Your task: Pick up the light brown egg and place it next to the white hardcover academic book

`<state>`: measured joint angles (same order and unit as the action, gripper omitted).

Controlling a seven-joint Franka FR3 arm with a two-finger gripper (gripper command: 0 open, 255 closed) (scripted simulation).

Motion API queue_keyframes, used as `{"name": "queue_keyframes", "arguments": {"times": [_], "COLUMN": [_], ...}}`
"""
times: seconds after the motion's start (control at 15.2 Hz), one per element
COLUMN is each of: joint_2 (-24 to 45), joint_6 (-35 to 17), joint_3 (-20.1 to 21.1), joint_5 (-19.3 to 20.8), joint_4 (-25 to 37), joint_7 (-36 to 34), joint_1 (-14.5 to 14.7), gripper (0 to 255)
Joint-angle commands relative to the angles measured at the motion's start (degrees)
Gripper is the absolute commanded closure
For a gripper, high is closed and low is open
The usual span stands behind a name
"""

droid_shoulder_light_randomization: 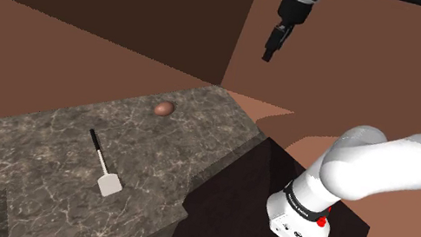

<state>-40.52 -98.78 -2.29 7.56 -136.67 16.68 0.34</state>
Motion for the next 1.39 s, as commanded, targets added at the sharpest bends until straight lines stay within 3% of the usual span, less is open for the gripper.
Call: {"name": "queue_keyframes", "arguments": {"times": [0.0,0.66,1.32], "joint_2": [3.43,21.61,43.82], "joint_6": [-4.43,-22.58,-35.07], "joint_3": [-1.56,-8.20,-10.52], "joint_5": [0.10,-2.39,-12.28], "joint_4": [-0.80,-0.96,6.85], "joint_7": [2.70,17.25,35.22], "joint_1": [0.63,4.17,7.04], "gripper": [0,0,0]}}
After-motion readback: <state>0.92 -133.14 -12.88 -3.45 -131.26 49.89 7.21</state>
